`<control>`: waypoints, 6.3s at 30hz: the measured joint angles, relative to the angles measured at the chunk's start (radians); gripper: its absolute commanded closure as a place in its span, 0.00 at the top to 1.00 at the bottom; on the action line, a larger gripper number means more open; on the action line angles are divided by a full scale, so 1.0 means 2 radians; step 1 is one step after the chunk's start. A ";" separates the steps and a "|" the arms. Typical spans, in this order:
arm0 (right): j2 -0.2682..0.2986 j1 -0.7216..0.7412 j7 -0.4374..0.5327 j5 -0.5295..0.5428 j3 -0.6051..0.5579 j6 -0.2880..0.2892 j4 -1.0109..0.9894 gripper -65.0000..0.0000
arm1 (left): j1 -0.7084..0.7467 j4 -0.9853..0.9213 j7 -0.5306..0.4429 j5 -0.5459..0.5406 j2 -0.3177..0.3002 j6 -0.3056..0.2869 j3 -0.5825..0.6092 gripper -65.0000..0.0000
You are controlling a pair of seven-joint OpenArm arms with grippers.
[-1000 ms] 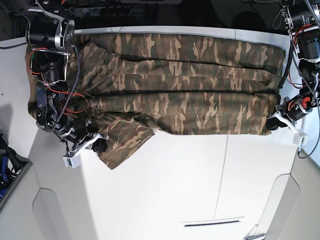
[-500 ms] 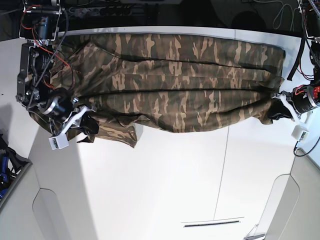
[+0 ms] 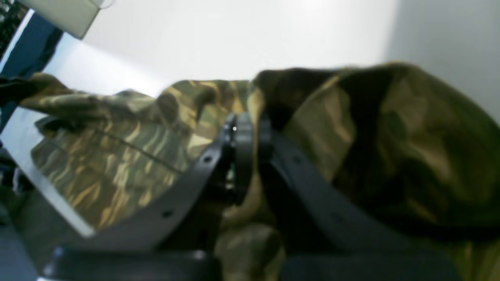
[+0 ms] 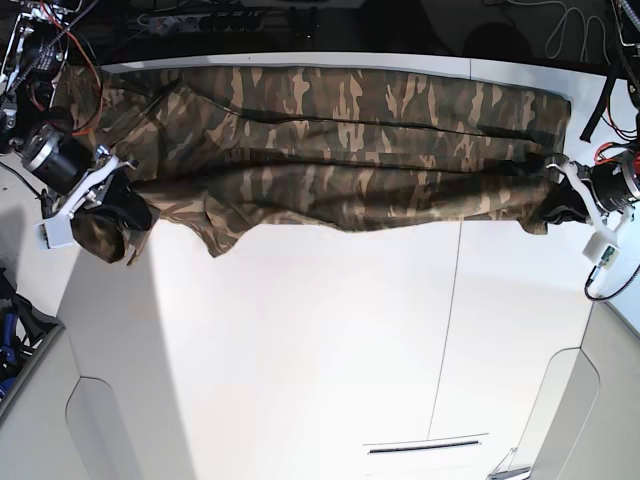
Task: Fold the T-shirt properly
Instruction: 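Regrasp the folded edge and lift it toward the collar edge, then lay the folded strip down and open both grippers, then grasp the strip's ends and pull them to straighten it, then carry the strip end with the left gripper toward the right gripper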
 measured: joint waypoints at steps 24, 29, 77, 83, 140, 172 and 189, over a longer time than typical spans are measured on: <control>0.000 -0.094 -0.018 -0.035 0.019 -0.004 -0.027 0.45 | 0.015 0.001 0.026 -0.033 0.001 -0.002 -0.005 0.38; -0.002 -0.094 -0.034 0.007 0.031 -0.004 -0.007 0.45 | 0.015 0.001 0.033 -0.073 0.001 -0.001 -0.078 0.38; -0.010 -0.031 0.073 -0.052 0.081 -0.002 -0.182 0.21 | 0.060 -0.142 -0.038 -0.045 0.067 0.001 -0.115 0.65; -0.010 -0.031 0.063 -0.032 0.081 -0.002 -0.182 0.21 | 0.061 -0.142 -0.038 -0.036 0.066 0.000 -0.109 0.65; -0.010 -0.029 -0.015 0.013 0.109 -0.001 -0.050 0.21 | 0.005 0.125 0.014 -0.038 0.042 -0.002 0.021 0.00; -0.043 -0.074 -0.030 -0.004 0.110 -0.002 -0.050 0.68 | -0.003 0.124 -0.078 0.071 0.201 0.032 0.254 0.63; -0.061 -0.078 -0.030 0.022 0.110 -0.002 -0.050 0.00 | -0.010 0.078 -0.140 0.275 0.300 0.077 0.390 0.08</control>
